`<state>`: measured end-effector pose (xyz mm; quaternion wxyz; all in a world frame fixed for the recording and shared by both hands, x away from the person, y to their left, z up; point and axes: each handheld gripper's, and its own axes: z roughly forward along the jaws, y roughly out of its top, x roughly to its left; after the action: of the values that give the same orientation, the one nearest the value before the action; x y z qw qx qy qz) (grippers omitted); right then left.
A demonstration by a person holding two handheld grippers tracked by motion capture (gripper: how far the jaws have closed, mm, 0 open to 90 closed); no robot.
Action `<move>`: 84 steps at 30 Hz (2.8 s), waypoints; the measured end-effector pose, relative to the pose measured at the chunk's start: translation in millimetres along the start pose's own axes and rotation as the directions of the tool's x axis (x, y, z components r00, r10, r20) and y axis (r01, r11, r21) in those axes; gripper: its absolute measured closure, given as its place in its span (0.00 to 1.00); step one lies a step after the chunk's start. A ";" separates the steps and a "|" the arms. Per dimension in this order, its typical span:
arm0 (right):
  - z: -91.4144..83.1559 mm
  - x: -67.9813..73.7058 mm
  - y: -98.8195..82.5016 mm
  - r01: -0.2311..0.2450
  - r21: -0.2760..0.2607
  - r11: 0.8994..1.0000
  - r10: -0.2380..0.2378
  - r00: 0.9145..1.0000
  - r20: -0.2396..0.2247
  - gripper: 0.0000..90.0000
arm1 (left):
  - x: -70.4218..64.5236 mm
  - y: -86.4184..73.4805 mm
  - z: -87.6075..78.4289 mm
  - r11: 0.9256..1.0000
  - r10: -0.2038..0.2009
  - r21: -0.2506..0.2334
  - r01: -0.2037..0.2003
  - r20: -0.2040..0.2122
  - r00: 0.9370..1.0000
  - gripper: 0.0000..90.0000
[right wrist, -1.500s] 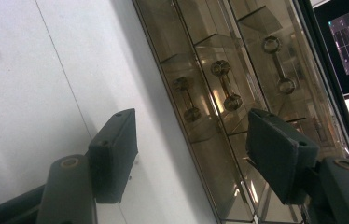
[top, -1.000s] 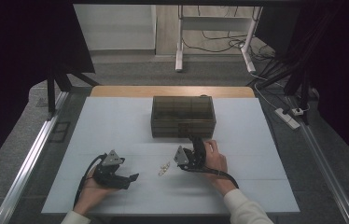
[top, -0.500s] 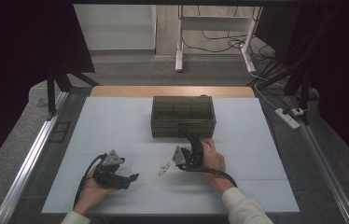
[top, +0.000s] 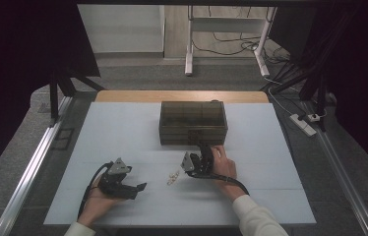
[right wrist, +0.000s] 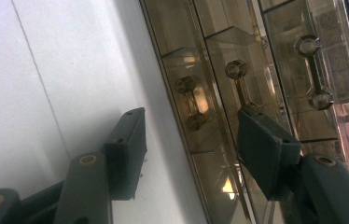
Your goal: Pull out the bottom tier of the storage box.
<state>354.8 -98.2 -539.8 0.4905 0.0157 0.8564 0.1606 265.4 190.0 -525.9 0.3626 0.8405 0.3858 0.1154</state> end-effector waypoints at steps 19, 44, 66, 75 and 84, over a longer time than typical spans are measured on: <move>9.9 1.3 1.6 0.025 0.000 1.000 -0.025 1.000 0.008 0.54 | 0.7 -0.2 -0.7 1.000 0.000 -0.003 0.000 -0.001 1.000 0.17; 16.2 3.7 1.4 0.060 0.019 0.998 -0.061 0.998 0.015 0.64 | 1.4 -1.0 -1.9 1.000 -0.004 -0.003 0.004 -0.007 1.000 0.17; 23.2 5.8 -0.2 0.112 0.043 0.993 -0.113 0.993 0.038 0.75 | 1.1 -1.0 -2.1 1.000 -0.003 -0.003 0.003 -0.009 1.000 0.17; 24.2 6.6 -0.1 0.108 0.041 0.993 -0.110 0.993 0.049 0.83 | 1.5 -1.4 -2.4 1.000 -0.003 -0.003 0.003 -0.010 1.000 0.17; 25.9 8.1 -0.2 0.137 0.031 0.990 -0.140 0.986 0.086 0.87 | 2.0 -2.2 -3.3 1.000 -0.011 -0.008 0.011 -0.012 1.000 0.17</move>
<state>372.5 -90.2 -558.8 0.5373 -0.0308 0.8350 0.1147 263.9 194.1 -525.3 0.3643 0.8361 0.3923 0.1202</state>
